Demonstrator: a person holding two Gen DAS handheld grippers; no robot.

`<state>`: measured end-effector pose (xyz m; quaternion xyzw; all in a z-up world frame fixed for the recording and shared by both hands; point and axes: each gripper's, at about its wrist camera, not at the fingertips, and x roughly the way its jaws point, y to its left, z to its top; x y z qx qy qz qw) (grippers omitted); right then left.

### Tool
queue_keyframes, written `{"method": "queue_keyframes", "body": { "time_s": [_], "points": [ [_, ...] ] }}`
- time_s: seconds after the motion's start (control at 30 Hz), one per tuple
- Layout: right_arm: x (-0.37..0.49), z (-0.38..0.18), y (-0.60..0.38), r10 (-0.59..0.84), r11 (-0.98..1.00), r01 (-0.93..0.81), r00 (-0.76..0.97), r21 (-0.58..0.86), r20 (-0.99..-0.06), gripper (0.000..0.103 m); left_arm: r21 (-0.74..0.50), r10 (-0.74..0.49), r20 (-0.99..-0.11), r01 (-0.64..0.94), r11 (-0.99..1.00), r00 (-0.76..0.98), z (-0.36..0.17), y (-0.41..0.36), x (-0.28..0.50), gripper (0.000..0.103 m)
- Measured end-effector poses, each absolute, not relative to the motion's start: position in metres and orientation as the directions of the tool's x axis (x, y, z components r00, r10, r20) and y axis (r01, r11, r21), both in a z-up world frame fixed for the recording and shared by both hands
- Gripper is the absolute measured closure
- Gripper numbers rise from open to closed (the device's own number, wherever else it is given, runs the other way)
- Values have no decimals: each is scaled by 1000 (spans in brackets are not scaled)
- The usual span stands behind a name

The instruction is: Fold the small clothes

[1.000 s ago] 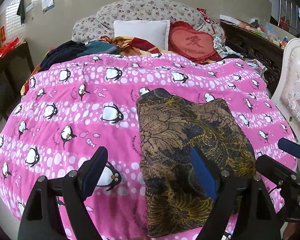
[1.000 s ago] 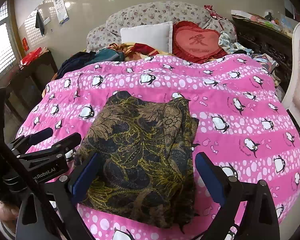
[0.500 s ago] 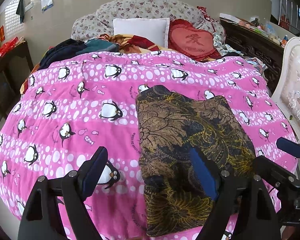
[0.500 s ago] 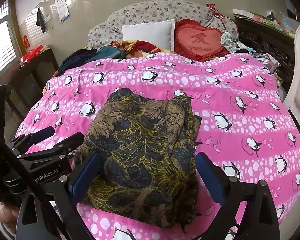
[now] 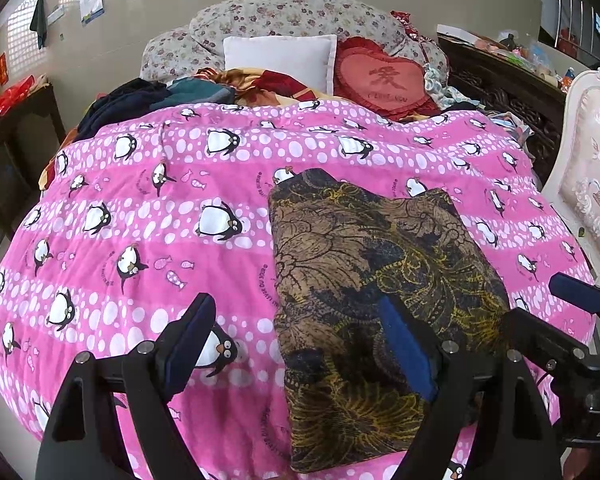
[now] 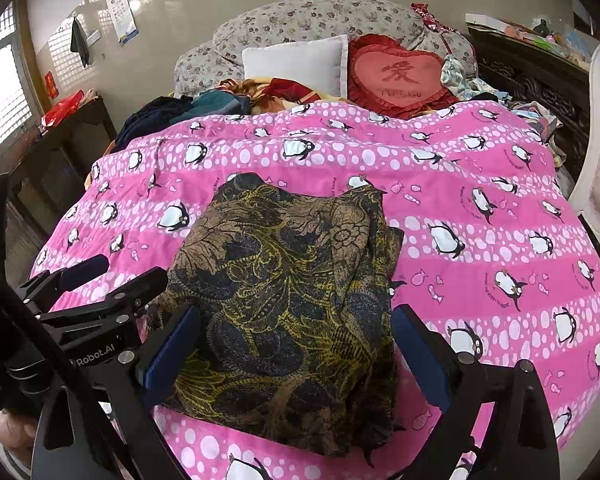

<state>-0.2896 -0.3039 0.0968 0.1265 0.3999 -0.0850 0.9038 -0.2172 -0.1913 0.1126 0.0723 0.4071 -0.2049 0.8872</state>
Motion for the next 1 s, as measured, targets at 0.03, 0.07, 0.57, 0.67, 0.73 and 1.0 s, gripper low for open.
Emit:
{"method": "queue_keyframes", "body": {
  "time_s": [0.03,0.07,0.57,0.67,0.73,1.0],
  "points": [
    [-289,97,-304,-53,954,255,665,160,-745,5,-38,-305,-752,423,905,584,113,-191,-217,19],
    [-289,97,-304,-53,954,255,665,160,-745,5,-38,-305,-753,424,905,583,113,-191,-217,19],
    [-290,97,-304,-45,954,250,662,163,-748,5,-44,-314,-757,435,899,573,112,-194,-218,19],
    [-289,96,-305,-39,955,246,659,166,-751,5,-49,-318,-761,439,897,565,111,-195,-217,19],
    [-287,96,-305,-37,955,246,657,168,-753,4,-47,-318,-761,441,896,565,111,-194,-216,19],
    [-286,95,-308,-23,953,243,654,181,-756,4,-80,-347,-763,452,888,546,108,-190,-206,19]
  ]
}}
